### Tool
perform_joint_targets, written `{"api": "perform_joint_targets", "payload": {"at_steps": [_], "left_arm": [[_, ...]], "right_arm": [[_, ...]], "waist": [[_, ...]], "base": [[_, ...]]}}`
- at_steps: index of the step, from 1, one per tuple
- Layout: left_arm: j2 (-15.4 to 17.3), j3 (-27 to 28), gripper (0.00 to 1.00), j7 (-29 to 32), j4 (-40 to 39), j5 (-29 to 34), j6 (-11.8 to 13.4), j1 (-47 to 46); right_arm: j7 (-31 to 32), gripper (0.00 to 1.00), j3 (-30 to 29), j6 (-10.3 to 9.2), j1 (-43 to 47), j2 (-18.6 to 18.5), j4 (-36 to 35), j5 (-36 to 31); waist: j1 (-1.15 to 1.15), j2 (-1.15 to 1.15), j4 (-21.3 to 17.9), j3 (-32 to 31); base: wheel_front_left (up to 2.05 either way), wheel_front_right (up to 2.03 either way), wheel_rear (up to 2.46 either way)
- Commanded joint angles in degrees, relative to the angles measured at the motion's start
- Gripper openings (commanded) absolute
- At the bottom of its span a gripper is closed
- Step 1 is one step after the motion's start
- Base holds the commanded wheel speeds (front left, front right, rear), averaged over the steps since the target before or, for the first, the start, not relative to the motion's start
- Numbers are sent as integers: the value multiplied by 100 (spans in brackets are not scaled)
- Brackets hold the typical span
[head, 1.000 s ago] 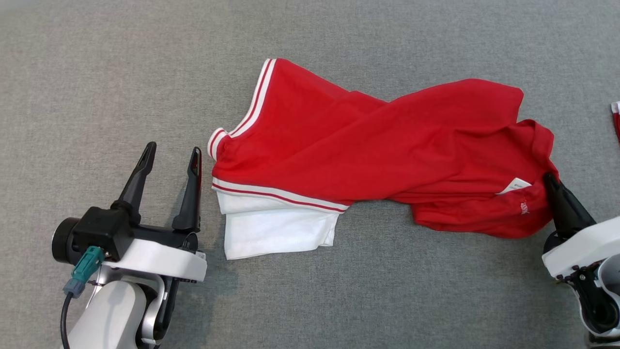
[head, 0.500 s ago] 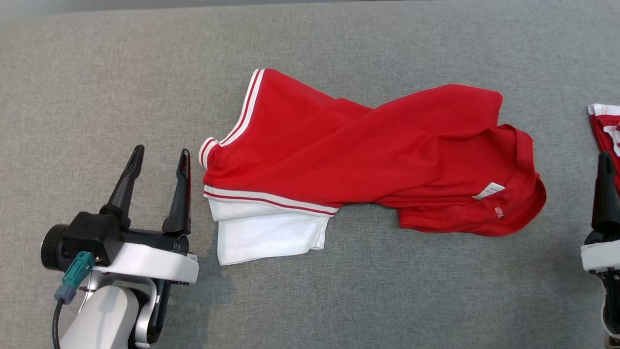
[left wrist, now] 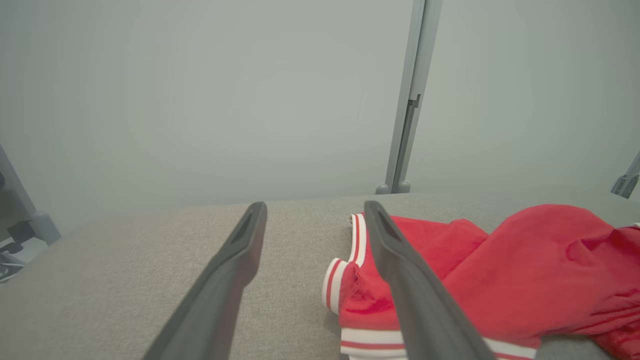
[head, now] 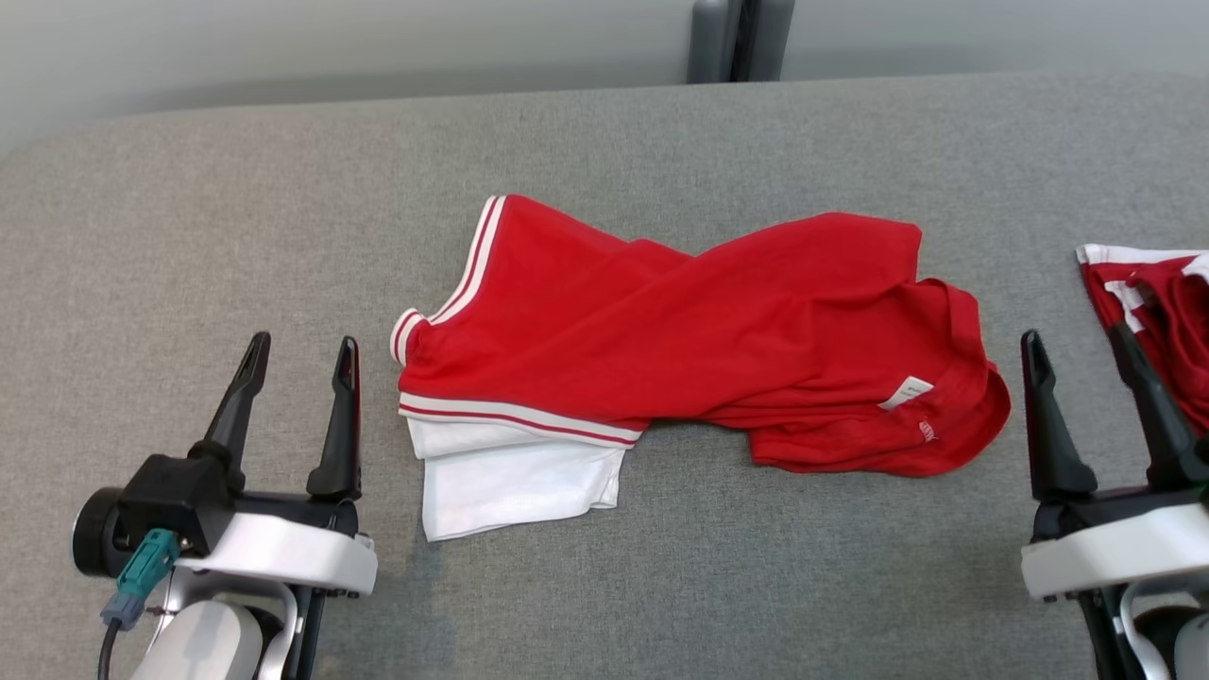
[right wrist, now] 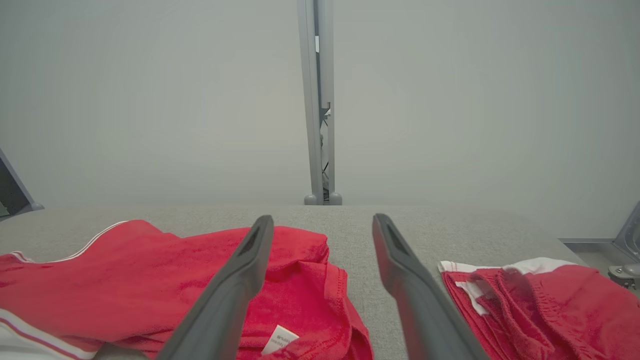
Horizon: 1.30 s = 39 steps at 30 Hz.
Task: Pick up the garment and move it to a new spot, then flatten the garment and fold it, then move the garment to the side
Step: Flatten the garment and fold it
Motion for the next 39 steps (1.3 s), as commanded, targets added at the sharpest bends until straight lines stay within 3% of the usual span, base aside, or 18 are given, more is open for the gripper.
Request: {"api": "perform_joint_targets", "payload": {"at_steps": [1,24,39], "left_arm": [[41,31,100,-1,-10,-36,39,65],[33,-69,100,196,-222,-129,198,337],[-328,-589,100,1688,879,-1143,-312,443]], "right_arm": [[30,100,14,0,97,9,-38,-26],[280,100,58,1,310,96,-242,-73],[355,100,163,1,220,98,-151,-6]], "waist": [[0,0,-15,-84],[0,0,24,-197],[0,0,-107,357]], "base": [[0,0,0],[0,0,0],[0,0,0]]}}
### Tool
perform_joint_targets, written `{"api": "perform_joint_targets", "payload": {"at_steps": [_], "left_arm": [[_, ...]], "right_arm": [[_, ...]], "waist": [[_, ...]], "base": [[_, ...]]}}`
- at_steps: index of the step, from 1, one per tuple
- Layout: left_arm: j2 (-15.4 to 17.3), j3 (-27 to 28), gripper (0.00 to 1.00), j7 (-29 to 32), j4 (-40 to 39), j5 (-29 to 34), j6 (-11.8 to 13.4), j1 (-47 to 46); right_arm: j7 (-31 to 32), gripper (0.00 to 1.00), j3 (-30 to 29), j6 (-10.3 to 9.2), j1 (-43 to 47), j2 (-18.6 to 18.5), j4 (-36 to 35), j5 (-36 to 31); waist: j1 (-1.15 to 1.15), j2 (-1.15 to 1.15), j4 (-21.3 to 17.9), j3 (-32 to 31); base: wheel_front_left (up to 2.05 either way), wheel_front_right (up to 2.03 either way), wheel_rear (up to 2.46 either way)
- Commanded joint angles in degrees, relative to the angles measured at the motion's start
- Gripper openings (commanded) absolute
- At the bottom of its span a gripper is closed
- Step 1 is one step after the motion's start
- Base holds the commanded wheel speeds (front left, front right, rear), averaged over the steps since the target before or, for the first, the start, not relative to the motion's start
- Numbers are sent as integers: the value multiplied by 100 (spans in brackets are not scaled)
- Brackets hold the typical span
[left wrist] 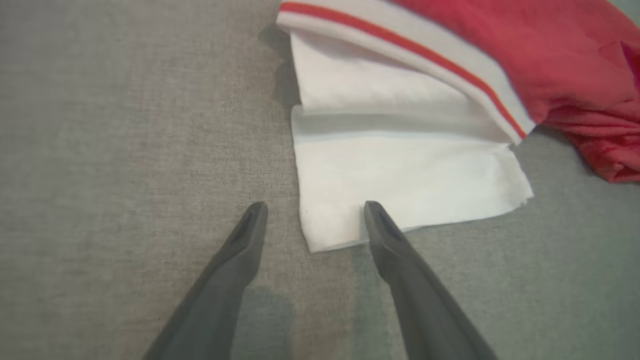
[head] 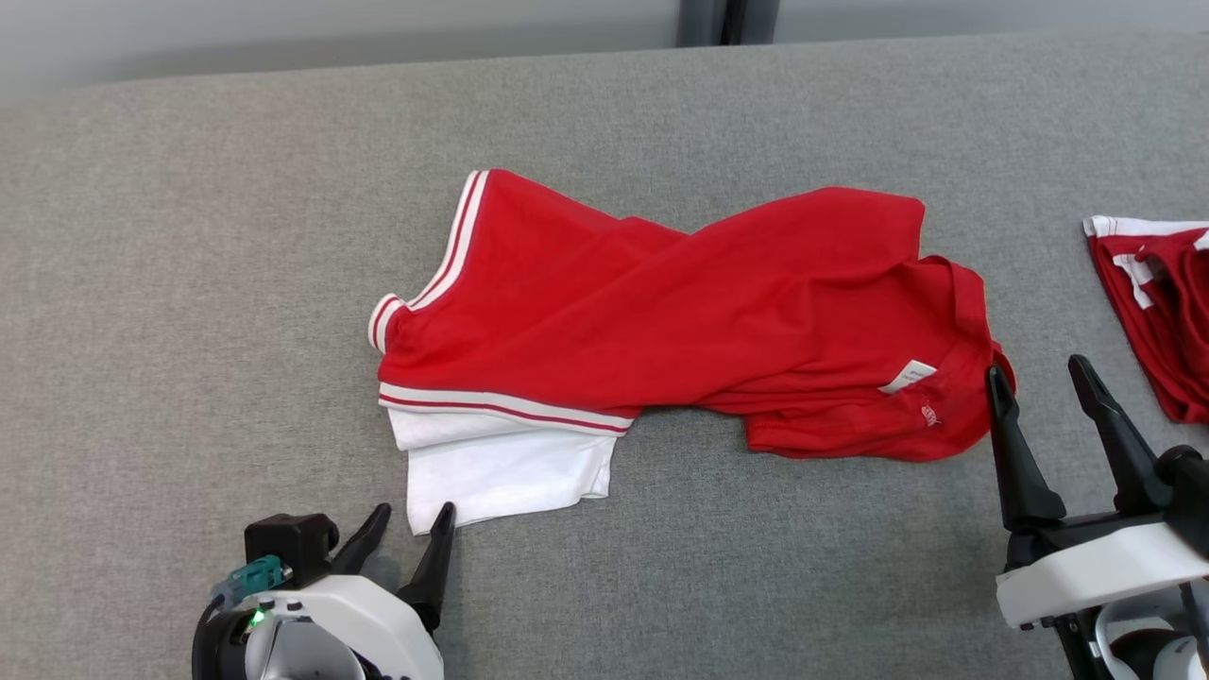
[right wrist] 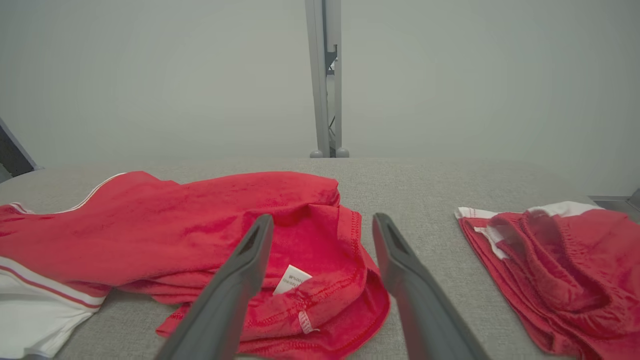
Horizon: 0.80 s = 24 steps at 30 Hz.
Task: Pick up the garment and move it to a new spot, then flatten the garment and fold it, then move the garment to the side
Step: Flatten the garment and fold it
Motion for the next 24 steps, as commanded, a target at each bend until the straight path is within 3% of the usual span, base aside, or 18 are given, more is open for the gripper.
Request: {"api": "perform_joint_targets", "payload": {"at_steps": [1,4,5,6,7,21,22,23,24], "left_arm": [[3,12,100,111,86,-87,-2,-54],[-13,-10,100,243,157,-179,-51,-84],[6,-28,60,270,172,-157,-51,-106],[7,-29,4,262,166,-158,-65,-118],[12,-34,0,241,163,-148,-80,-137],[44,-84,0,78,116,43,-96,-529],[55,-76,0,22,106,78,-90,-561],[60,-61,0,-41,82,102,-86,-596],[73,-44,0,-107,54,131,-85,-619]], "right_arm": [[31,100,-7,1,-31,-12,38,26],[263,100,24,1,40,-12,161,-18],[345,100,47,0,44,-12,189,-6],[436,100,74,1,45,-12,225,39],[495,100,89,1,44,-11,255,62],[353,100,257,1,-679,-14,1338,460],[341,49,278,1,-729,-14,1431,461],[279,35,304,1,-773,-14,1475,478],[193,0,287,1,-824,-19,1486,518]], "waist": [[0,0,-44,70],[0,0,-63,143],[0,0,-66,162],[0,0,-71,192],[0,0,-70,210],[0,0,128,670],[0,0,144,698],[0,0,163,720],[0,0,175,734]], "base": [[0,0,0],[0,0,0],[0,0,0],[0,0,0],[0,0,0],[0,0,0],[0,0,0],[0,0,0],[0,0,0]]}}
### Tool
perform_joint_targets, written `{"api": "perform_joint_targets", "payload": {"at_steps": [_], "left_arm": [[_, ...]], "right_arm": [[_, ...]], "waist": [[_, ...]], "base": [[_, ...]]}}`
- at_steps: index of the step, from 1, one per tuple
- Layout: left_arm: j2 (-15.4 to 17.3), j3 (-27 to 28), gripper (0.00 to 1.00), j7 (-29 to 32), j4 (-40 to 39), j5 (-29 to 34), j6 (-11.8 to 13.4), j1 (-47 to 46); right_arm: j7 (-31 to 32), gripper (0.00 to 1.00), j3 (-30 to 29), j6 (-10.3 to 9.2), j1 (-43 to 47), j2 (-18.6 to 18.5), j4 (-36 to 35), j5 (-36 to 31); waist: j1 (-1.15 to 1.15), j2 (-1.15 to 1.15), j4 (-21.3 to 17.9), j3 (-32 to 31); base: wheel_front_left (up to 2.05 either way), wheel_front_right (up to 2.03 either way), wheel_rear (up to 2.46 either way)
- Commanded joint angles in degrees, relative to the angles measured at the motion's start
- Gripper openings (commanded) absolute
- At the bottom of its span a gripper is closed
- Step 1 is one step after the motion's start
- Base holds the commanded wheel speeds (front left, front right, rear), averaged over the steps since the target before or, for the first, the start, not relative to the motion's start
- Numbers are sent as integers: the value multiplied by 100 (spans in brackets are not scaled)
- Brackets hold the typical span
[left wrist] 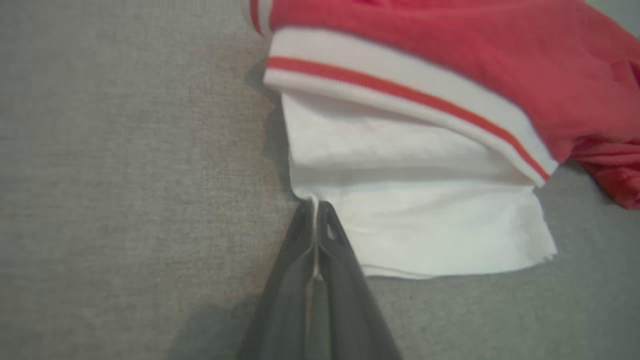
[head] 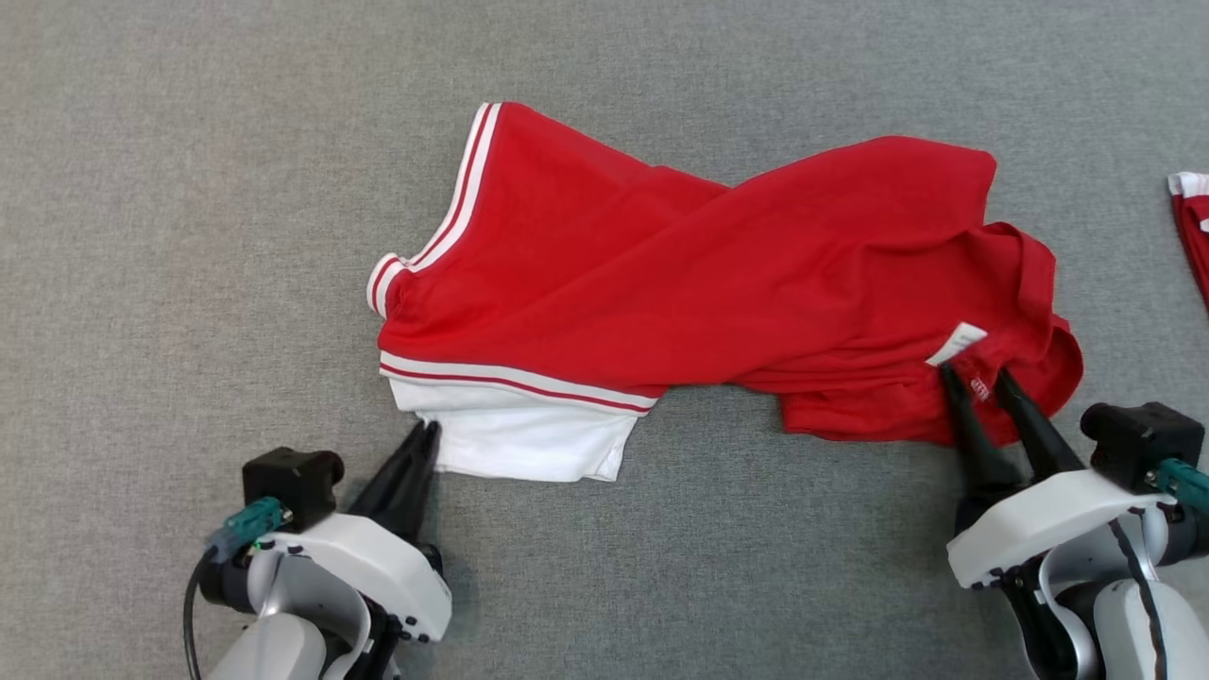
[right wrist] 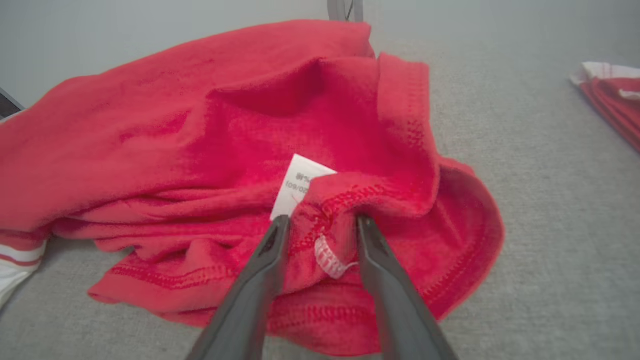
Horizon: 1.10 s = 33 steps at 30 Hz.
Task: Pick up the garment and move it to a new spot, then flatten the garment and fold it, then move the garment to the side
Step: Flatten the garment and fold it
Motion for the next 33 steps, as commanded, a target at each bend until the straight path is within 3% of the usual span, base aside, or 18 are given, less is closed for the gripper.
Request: {"api": "perform_joint_targets", "payload": {"at_steps": [1,11,15,27,33], "left_arm": [[65,57,0,-41,70,38,43,-43],[344,567,0,-884,-954,394,323,-329],[511,844,0,-1058,-1603,498,432,-615],[979,1670,0,-952,-2821,771,677,-2465],[1009,1492,0,-728,-3010,925,584,-3438]], "right_arm": [[-66,0,-23,1,-59,-31,5,15],[-440,0,-87,1,-256,-178,-919,91],[-447,0,-46,0,-592,-520,-1245,168],[-681,0,159,1,-2245,-1014,-1397,921],[-734,0,344,0,-2871,-1314,-1320,1201]], "waist": [[0,0,24,19],[0,0,-70,-307],[0,0,-114,-526],[0,0,-280,-892],[0,0,-310,-1046]], "base": [[0,0,0],[0,0,0],[0,0,0],[0,0,0],[0,0,0]]}}
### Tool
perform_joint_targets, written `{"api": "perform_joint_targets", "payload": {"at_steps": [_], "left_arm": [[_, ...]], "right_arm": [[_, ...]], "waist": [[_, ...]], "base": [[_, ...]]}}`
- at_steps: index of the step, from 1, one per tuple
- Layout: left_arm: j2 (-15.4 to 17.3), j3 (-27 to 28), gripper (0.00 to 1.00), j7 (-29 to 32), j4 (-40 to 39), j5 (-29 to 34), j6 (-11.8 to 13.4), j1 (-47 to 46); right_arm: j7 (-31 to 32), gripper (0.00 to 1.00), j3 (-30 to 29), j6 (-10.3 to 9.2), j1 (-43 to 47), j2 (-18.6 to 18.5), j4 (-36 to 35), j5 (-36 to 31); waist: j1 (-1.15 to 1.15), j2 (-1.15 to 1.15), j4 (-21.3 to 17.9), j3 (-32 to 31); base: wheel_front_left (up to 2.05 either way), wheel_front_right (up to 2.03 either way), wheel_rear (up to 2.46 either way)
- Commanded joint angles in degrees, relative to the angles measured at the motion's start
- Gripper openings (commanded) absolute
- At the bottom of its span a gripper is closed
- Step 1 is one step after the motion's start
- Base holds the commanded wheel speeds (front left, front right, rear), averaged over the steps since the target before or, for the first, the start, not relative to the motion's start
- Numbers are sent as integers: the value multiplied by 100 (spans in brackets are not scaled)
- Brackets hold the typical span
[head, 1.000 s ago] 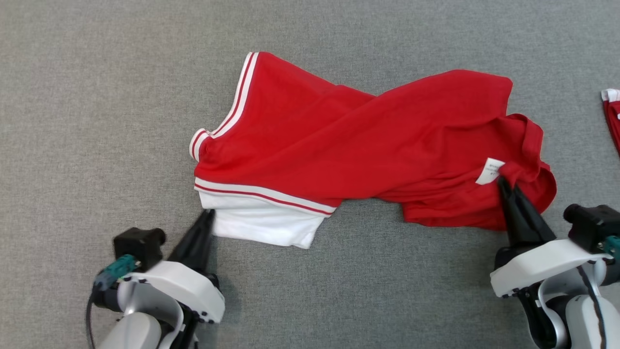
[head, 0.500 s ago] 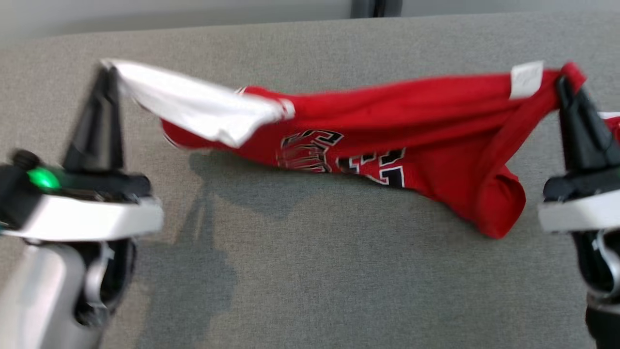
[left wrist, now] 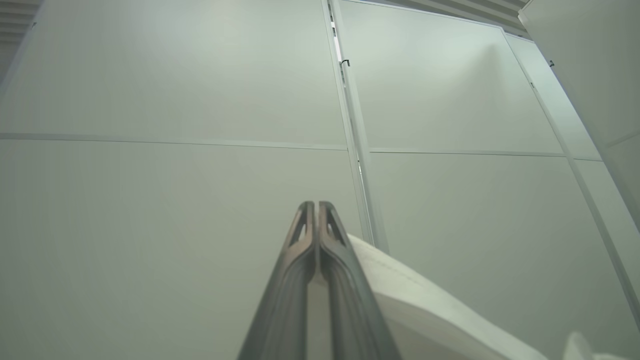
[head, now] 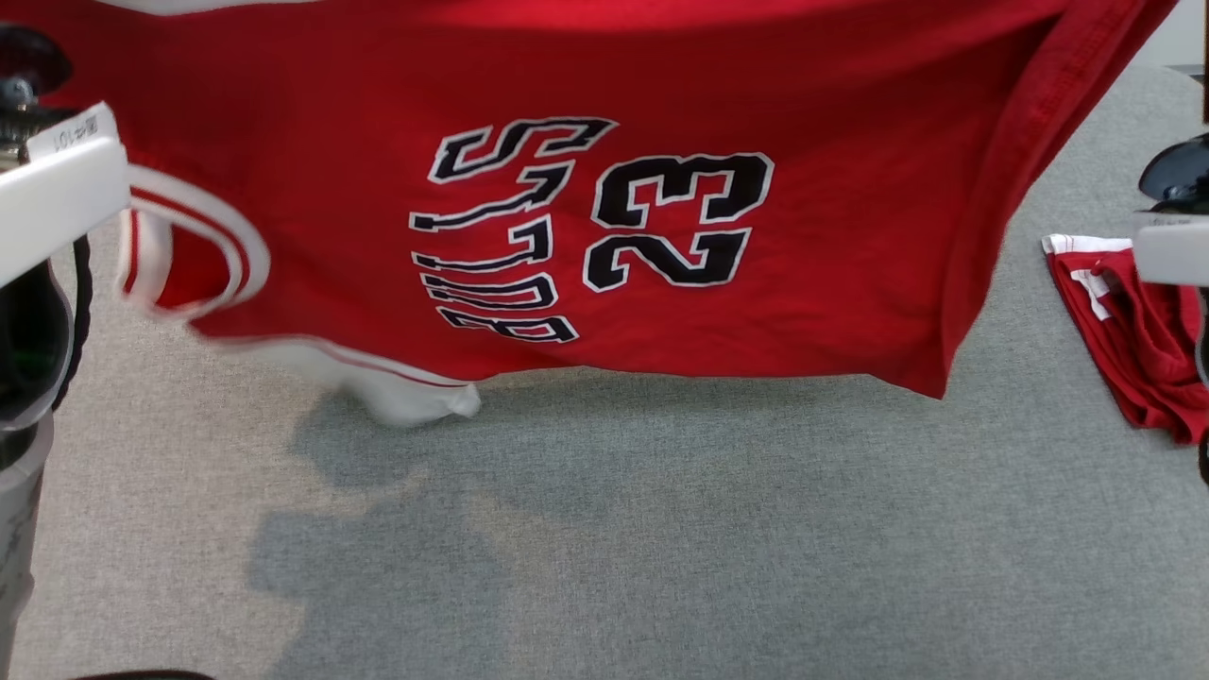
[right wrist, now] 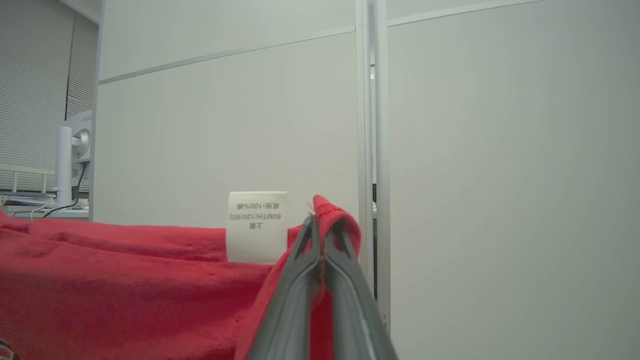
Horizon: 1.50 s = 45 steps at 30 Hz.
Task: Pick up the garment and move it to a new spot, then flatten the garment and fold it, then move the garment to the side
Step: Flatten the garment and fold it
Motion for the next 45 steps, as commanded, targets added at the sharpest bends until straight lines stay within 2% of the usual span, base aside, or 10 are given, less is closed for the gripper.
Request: {"api": "perform_joint_targets", "payload": {"at_steps": [1,7,11,17,23,28,32,35,40,45], "left_arm": [[-12,-108,0,75,19,63,-59,-226],[-67,-263,0,152,210,79,-141,-529],[-84,-372,0,153,685,-54,-388,-895],[-255,-641,0,206,2089,-282,-955,-1803],[-348,-524,0,-128,3849,-402,-1387,-3017],[-342,-277,0,-585,5211,-509,-1627,-3958],[-344,-244,0,-782,6090,-420,-1800,-4484],[-334,-344,0,-868,6530,-258,-1917,-4774],[-617,-332,0,-909,6876,-322,-2099,-4728],[-843,-23,0,-907,6257,-211,-2167,-3695]], "right_arm": [[-59,0,-9,-1,-125,-69,72,-51],[-132,0,83,-1,-296,-19,305,13],[-221,0,201,-1,-645,-15,707,123],[-661,0,451,0,-1744,-24,1870,247],[-1175,0,801,0,-3151,151,3374,272],[-1277,0,998,-1,-4161,405,4450,272],[-1276,0,868,-1,-4669,640,4869,220],[-1268,0,1010,-1,-4898,777,5124,161],[-1268,0,1359,-1,-4844,710,5418,303],[-1268,0,1912,0,-4202,457,5068,686]], "waist": [[0,0,-13,-22],[0,0,-51,-18],[0,0,-103,107],[0,0,-165,419],[0,0,-263,858],[0,0,-371,1238],[0,0,-405,1528],[0,0,-420,1755],[0,0,-265,2029],[0,0,-106,2105]], "base": [[0,0,0],[0,0,0],[0,0,0],[0,0,0],[0,0,0],[0,0,0],[0,0,0],[0,0,0],[0,0,0],[0,0,0]]}}
